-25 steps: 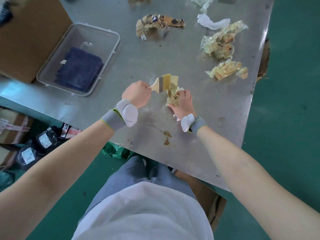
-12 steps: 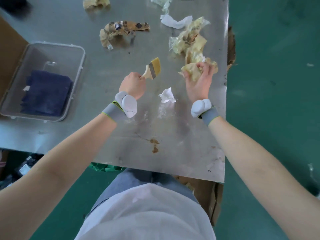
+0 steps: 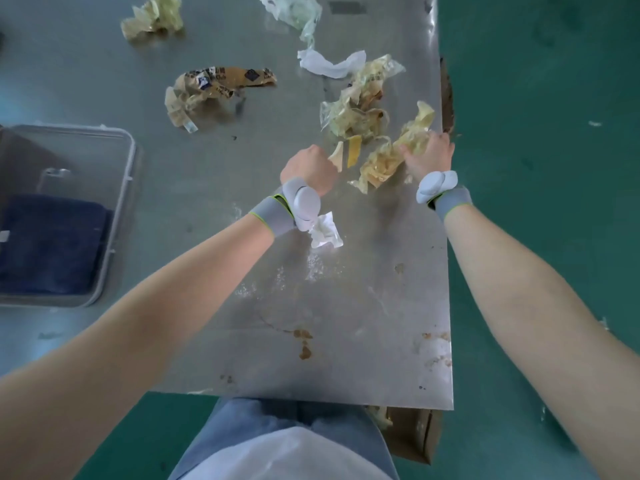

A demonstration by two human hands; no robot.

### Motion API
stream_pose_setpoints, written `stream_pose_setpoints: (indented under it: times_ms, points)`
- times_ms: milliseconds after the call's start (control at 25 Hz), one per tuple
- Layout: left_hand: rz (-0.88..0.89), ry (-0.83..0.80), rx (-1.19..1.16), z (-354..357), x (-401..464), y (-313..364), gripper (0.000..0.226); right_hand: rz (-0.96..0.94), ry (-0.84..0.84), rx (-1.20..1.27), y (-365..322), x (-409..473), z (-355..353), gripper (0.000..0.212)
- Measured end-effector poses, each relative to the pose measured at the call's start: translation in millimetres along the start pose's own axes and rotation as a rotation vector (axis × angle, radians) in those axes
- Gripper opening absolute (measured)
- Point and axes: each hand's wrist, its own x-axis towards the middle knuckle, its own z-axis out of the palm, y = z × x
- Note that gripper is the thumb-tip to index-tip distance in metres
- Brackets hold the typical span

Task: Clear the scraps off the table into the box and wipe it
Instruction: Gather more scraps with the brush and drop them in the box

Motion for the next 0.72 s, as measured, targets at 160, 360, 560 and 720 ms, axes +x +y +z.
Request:
stream_pose_setpoints:
  times_ms: [160,360,560,720]
  points:
    - [0.011,-0.101,-0.003,11.6,21.6,7.0,0.028,0.030,-0.069,0.016,4.4,-1.1,17.4,0.053]
    - [0.027,-0.192,-0.083,20.1,28.1,2.6,0.028,0.068,-0.101,0.072,7.9,-14.5,39.4,0.057]
    - [0.017,-0.264,-0.223,30.1,38.1,-3.0,0.023,0.171,-0.045,0.165,2.8,-18.5,55.7,0.063]
    - [0.063,-0.311,-0.302,32.4,39.1,1.8,0.023,0.252,0.018,0.246,-5.3,-28.0,64.0,0.057]
